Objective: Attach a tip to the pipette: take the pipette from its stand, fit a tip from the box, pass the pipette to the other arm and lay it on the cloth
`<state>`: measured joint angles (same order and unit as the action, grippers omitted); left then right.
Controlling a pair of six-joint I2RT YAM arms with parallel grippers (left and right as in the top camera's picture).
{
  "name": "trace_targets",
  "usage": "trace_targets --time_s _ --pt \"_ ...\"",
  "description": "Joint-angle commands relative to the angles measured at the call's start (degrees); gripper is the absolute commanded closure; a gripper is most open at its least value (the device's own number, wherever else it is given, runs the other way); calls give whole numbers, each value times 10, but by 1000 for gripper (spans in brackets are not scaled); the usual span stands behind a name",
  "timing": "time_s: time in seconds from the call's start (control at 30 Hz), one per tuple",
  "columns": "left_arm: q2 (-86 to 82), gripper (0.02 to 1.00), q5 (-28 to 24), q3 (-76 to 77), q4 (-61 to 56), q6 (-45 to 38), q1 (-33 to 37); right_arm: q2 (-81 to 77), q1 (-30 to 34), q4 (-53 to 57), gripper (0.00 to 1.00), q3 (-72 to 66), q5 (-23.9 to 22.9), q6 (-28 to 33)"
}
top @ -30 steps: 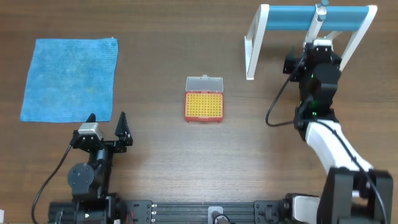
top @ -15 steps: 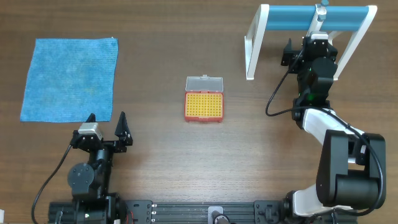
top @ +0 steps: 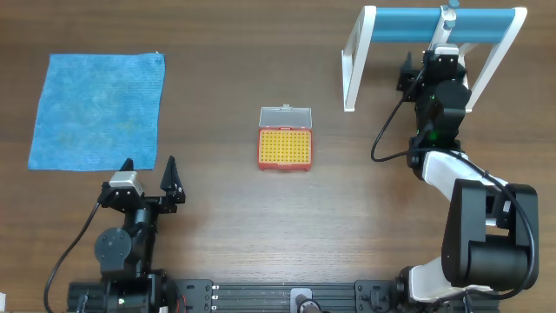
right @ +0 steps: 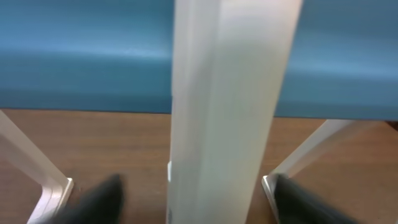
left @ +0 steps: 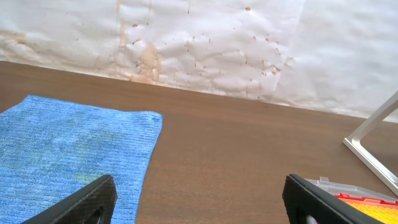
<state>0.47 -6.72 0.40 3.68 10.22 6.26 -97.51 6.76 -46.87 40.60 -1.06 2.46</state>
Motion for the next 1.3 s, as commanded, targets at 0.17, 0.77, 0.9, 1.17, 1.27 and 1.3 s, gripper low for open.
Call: trace_targets --time_s 0.17,0.77,0.9,1.17,1.27,1.3 --pt "-3 152 -13 -1 4 -11 -2 -5 3 -24 915 13 7 -5" --pt "-3 152 -13 -1 4 -11 -2 60 -11 -32 917 -18 7 -29" --pt "-3 154 -13 -1 4 -11 -2 115 -11 -32 921 -47 7 -29" --pt "-3 152 -13 -1 4 -11 -2 235 -68 -225 921 -192 114 -55" --pt "-3 154 -12 -1 4 -11 -2 246 -126 -313 921 -266 166 -54" --pt "-3 152 -12 -1 4 -11 -2 245 -144 -321 921 -282 166 -54"
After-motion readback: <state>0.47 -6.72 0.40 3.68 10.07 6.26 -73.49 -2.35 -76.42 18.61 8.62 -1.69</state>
